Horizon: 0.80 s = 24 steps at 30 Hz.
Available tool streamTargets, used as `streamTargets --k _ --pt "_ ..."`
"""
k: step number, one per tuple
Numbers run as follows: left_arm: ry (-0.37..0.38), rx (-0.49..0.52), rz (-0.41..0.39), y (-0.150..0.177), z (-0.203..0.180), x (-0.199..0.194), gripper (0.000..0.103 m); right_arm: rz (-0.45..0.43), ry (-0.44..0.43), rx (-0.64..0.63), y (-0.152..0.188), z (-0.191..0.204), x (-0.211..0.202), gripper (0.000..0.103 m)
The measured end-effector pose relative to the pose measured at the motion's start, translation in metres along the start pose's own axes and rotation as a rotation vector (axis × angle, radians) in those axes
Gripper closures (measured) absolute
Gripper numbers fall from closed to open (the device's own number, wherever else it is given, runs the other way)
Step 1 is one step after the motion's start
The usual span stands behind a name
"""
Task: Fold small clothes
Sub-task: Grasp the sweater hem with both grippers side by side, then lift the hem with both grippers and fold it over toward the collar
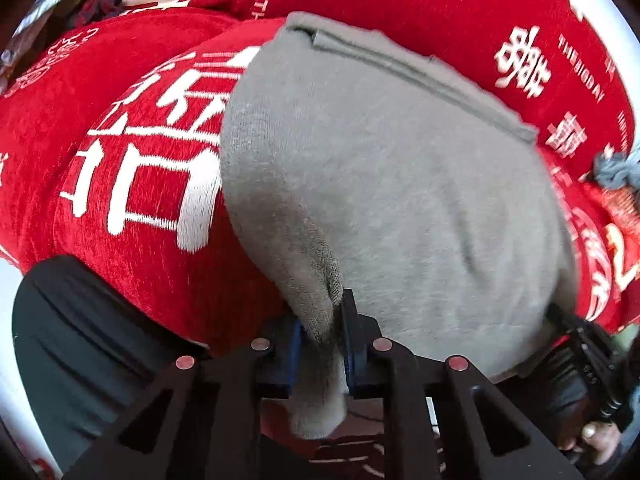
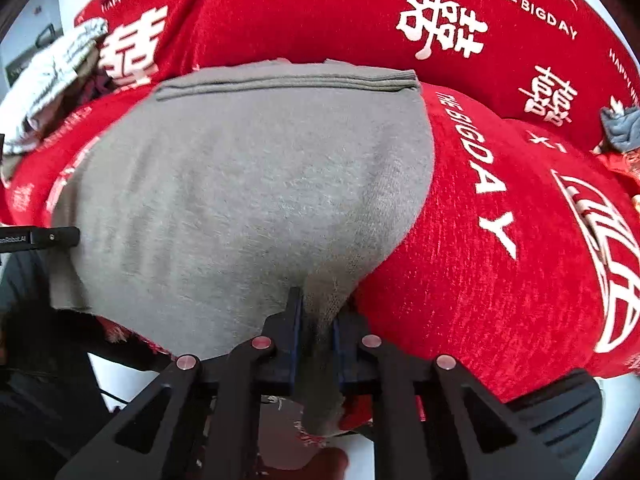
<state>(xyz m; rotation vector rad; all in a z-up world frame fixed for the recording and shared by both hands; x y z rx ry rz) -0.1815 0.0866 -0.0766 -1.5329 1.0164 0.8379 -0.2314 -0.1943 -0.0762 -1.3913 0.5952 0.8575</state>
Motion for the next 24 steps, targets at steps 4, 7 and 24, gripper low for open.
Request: streamTargets --k 4,7,24 --pt "0.038 0.016 -0.045 -0.011 -0.004 -0.021 0.085 -0.090 -0.111 0.051 -0.019 0.001 -0.023 0.090" --pt "0.044 0.031 -0.095 -0.030 -0.005 -0.035 0.085 -0.174 -0.143 0.066 -0.043 -0.001 -0.043 0.090" --pt "0.059 -0.044 -0.110 -0.142 -0.008 0.025 0.079 -0.129 -0.127 0.178 -0.128 -0.040 0.048 0.085"
Point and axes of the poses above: each gripper's, at about its wrist camera, not at the fingertips, and x roughly the way its jaws point, z to its left, y to its underside, the point moved 9 cm from there along x, roughly the way its jaws point, and after that the axes turned 6 degrees about -y, right-handed, at the moved point
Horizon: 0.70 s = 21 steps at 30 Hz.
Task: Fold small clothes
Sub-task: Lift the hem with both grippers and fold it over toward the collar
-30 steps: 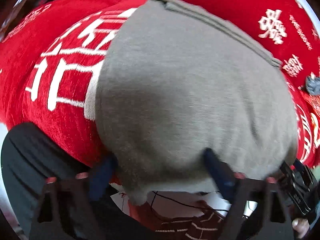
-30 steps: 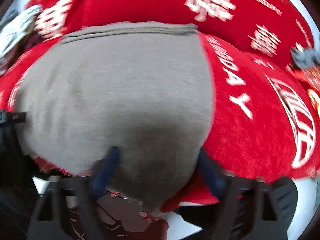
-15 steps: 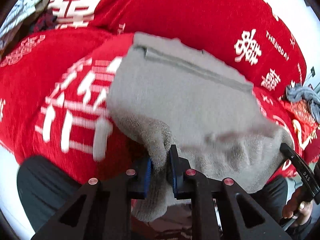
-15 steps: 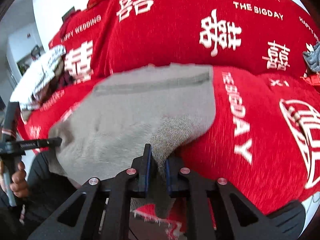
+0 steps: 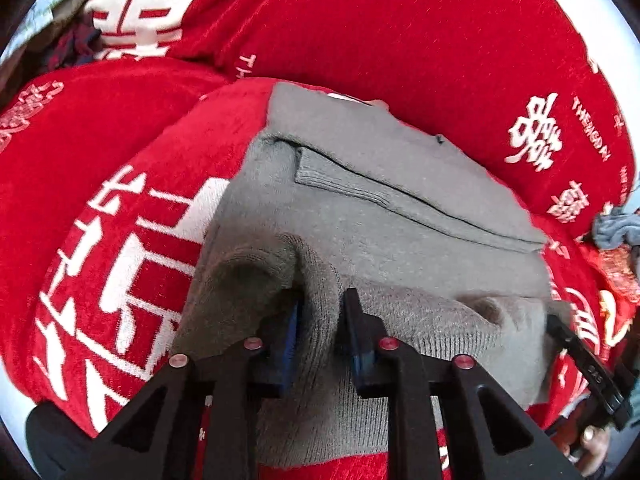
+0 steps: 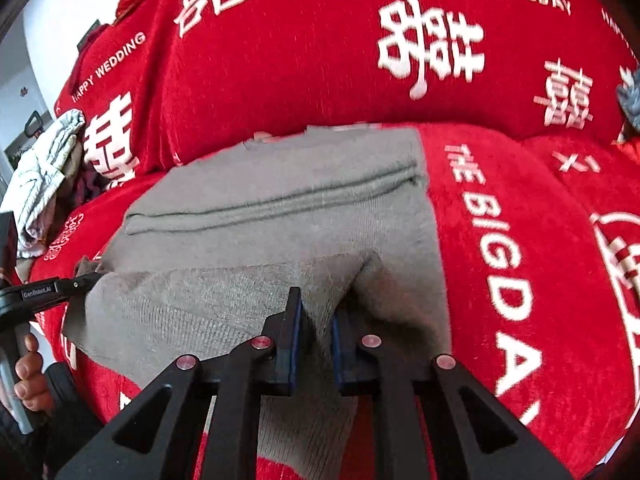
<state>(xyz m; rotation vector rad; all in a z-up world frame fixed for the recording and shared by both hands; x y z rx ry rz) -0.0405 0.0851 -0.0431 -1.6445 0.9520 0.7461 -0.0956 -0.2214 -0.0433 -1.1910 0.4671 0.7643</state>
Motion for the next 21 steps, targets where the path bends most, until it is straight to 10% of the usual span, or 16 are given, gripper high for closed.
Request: streamTargets --k 2,4,11,14,16,21 --pt "0.057 -0.009 0.018 0.005 0.004 -0.005 0.059 0.001 -0.046 0.042 0.003 -0.004 -0.004 0.073" --pt "0.106 -0.016 0.004 0.011 0.009 -0.018 0.016 -0.005 -0.081 0.071 0.009 -0.007 -0.015 0.051" --pt "0.081 0.065 0.028 0.047 0.001 -0.025 0.016 0.019 -0.133 0.086 0.050 -0.009 -0.035 0.043" --pt "0.035 0.095 0.036 0.050 -0.012 -0.015 0.037 0.023 -0.136 0.059 0.053 -0.002 -0.028 0.049" --pt "0.024 0.107 0.031 0.049 -0.019 -0.017 0.079 0.043 -0.174 0.043 0.052 0.008 -0.023 0.078" --pt "0.030 0.106 -0.005 0.039 -0.026 -0.037 0.091 0.034 -0.202 -0.003 0.044 0.025 -0.029 0.094"
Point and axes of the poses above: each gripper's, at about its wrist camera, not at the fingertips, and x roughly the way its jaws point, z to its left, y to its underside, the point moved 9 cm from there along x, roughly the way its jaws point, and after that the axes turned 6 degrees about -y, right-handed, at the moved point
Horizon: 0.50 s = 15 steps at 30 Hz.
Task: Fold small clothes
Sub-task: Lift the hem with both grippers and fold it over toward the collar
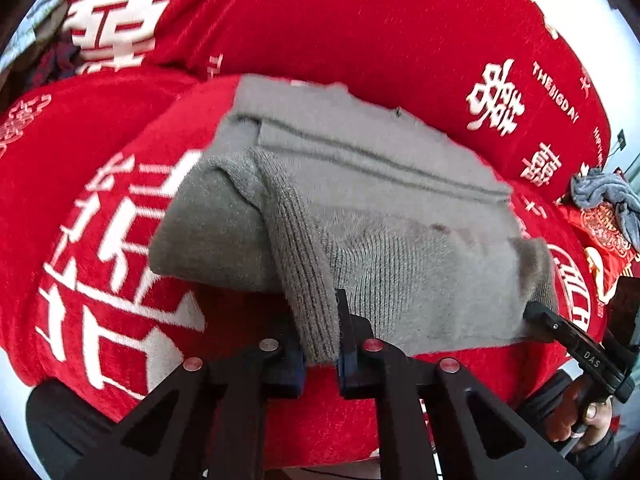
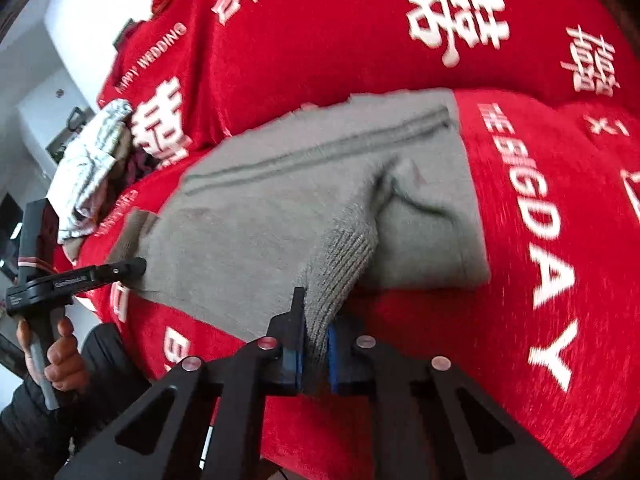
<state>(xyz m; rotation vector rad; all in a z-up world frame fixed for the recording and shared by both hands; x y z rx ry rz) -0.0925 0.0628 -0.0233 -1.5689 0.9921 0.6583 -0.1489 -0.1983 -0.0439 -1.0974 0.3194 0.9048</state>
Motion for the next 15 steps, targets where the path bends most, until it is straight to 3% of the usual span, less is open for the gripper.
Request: streamTargets --k 3,15 --pt "0.024 -0.010 -0.048 -0.018 -0.003 -0.013 0.092 -0.049 -0.047 0.004 -0.017 0.008 -0.013 0.095" --pt "0.010 -0.068 -0.131 -0.107 -0.008 -0.019 0.093 -0.160 -0.014 0.037 -0.113 0.009 -0.019 0.095"
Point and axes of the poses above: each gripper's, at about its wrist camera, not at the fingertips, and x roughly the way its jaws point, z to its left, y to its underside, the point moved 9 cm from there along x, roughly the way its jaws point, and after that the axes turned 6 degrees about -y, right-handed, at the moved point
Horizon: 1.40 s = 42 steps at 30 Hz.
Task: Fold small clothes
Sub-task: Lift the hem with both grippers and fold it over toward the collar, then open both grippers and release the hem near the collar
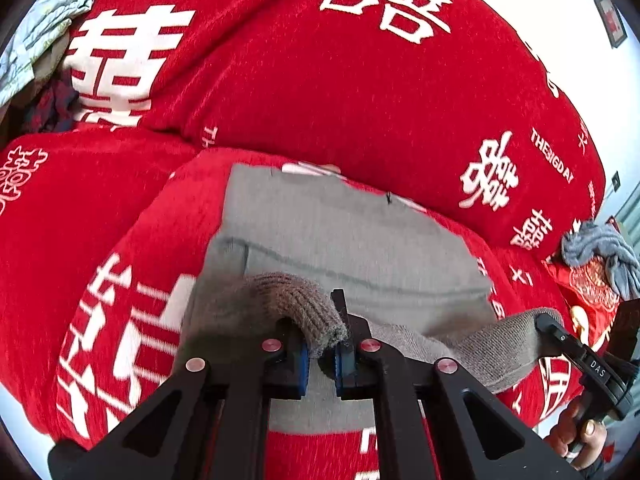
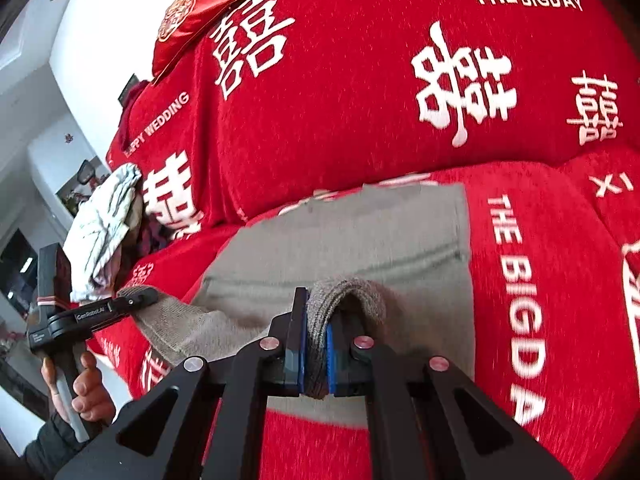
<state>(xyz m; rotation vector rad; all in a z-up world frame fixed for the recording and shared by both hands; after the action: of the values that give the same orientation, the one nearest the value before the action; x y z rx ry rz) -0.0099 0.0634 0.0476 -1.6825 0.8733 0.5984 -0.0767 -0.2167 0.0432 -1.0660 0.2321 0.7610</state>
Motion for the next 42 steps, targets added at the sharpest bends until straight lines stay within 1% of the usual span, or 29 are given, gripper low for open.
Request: streamTargets --k 6,12,17,25,32,38,42 --pt "-0.044 -0.003 0.012 -0.020 0.001 0.019 0.093 0.006 0.045 0.014 -0.027 -0.007 0.021 0.095" --pt "-0.070 -0.002 0.006 -0.041 0.000 0.039 0.093 0.004 0.082 0.060 -0.047 -0.028 0.040 0.095" --pt "-0.088 -0.011 0.040 -0.055 -0.001 0.071 0.093 0.026 0.120 0.096 -0.056 -0.050 0.063 0.095" --pt "-0.100 -0.034 0.067 -0.080 0.000 0.114 0.093 0.050 0.165 0.127 -0.075 -0.076 0.102 0.095" --pt "-0.118 -0.033 0.100 -0.097 0.000 0.155 0.093 0.076 0.197 0.166 -0.087 -0.103 0.138 0.095" --pt "-0.124 -0.045 0.121 -0.113 -0.002 0.183 0.093 0.084 0.205 0.218 -0.097 -0.124 0.163 0.095" --pt "-0.138 -0.062 0.162 -0.115 0.002 0.204 0.093 0.112 0.222 0.251 -0.098 -0.137 0.180 0.095"
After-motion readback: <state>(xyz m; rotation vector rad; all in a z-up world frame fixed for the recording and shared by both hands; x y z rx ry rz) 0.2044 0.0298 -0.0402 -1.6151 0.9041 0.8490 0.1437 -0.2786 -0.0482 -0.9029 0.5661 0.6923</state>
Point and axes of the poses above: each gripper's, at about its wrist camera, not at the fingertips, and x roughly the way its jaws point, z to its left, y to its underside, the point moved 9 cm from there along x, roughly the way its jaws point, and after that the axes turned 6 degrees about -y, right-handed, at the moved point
